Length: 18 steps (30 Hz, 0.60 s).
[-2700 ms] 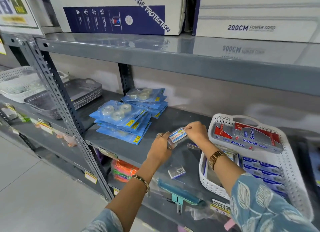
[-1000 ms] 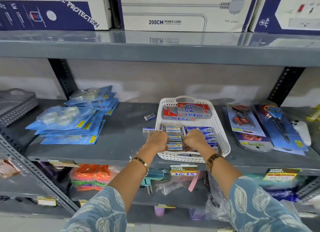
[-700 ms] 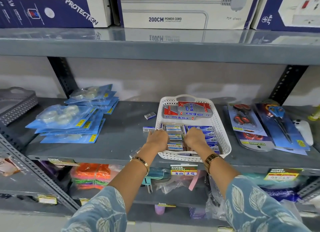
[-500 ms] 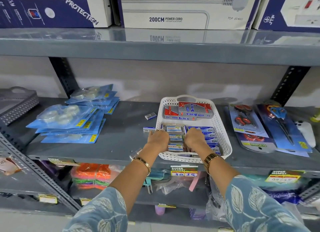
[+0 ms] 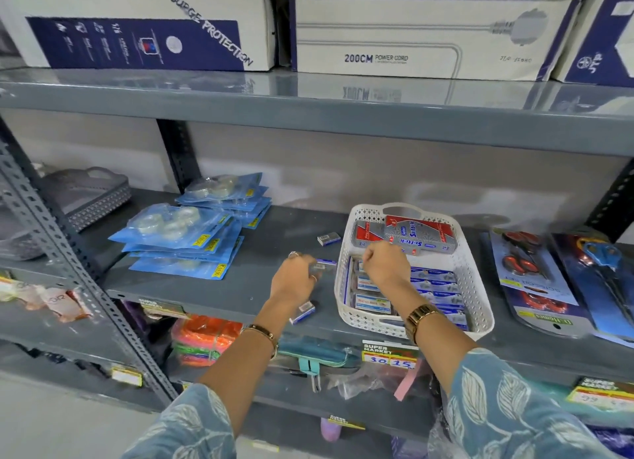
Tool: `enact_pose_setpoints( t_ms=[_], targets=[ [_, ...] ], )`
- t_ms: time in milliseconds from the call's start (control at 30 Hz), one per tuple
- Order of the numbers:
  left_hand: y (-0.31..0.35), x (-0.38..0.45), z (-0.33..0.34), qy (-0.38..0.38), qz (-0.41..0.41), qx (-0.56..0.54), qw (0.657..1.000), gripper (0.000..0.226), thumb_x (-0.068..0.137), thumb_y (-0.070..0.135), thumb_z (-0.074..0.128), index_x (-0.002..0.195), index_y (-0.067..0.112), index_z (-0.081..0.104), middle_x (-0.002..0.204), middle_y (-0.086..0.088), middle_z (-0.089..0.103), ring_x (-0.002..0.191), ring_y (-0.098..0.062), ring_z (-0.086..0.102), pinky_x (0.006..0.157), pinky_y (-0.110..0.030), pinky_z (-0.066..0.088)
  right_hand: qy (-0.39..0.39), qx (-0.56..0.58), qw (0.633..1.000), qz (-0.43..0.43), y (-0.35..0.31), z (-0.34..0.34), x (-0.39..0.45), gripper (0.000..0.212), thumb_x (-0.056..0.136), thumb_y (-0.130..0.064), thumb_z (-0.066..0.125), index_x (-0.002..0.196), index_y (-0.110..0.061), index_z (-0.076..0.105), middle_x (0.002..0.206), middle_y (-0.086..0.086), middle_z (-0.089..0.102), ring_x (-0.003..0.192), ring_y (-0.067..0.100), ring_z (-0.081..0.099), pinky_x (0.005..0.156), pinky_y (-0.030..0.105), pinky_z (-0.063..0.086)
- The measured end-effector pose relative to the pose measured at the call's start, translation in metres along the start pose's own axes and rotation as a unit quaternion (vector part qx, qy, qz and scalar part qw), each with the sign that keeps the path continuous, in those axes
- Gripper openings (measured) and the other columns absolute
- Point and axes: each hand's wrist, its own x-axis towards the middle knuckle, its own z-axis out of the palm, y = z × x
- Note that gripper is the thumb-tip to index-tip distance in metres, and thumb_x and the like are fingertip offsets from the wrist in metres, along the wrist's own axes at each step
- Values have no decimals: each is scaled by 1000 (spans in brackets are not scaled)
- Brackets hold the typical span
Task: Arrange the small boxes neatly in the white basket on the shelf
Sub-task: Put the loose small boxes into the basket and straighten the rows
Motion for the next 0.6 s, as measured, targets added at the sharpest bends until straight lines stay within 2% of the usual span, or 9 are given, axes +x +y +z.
enact_pose_setpoints(
  t_ms=[133, 233, 333, 400, 467, 600],
  targets=[
    [-27, -3, -4, -40, -41, 22, 998, 36, 87, 22, 64, 120, 7, 60, 125, -14, 56, 108, -31, 59, 92, -40, 50, 4, 25, 998, -63, -23, 8, 1, 25, 89, -3, 50, 96, -11, 73, 101, 12, 73, 93, 28, 68, 78, 31, 53],
    [-45, -7, -6, -71, -72, 30, 994, 37, 83, 28, 69, 113, 7, 64, 124, -11, 58, 111, -28, 58, 95, -36, 48, -23, 33, 994, -105, -40, 18, 2, 26, 86, -2, 52, 98, -11, 73, 104, 13, 73, 97, 29, 66, 85, 34, 53],
    [-58, -15, -10, -120, -91, 15, 988, 40, 77, 31, 75, 106, 4, 66, 115, -13, 62, 105, -27, 61, 86, -27, 45, -80, 21, 986, -147, -57, 30, 5, 26, 84, -2, 53, 97, -12, 73, 105, 14, 72, 100, 31, 65, 88, 36, 53],
    [-66, -20, -11, -135, -95, 9, 986, 36, 75, 24, 77, 102, 3, 67, 110, -14, 64, 101, -27, 62, 78, -24, 44, -132, 6, 976, -175, -66, 39, 7, 25, 83, -1, 55, 96, -11, 74, 106, 12, 72, 101, 30, 65, 91, 36, 53],
    [-73, -24, -11, -135, -85, 7, 987, 37, 74, 17, 76, 108, 7, 68, 112, -12, 64, 101, -27, 62, 79, -24, 46, -182, -15, 965, -191, -72, 49, 8, 25, 82, 2, 57, 95, -11, 74, 107, 13, 72, 102, 29, 65, 92, 35, 52],
    [-80, -30, -7, -147, -51, 22, 988, 56, 66, 29, 84, 116, 16, 66, 115, -6, 63, 105, -22, 57, 83, -21, 41, -265, -72, 943, -189, -75, 68, 9, 27, 79, 9, 60, 92, -10, 73, 110, 14, 68, 100, 30, 65, 91, 35, 53]
  ],
)
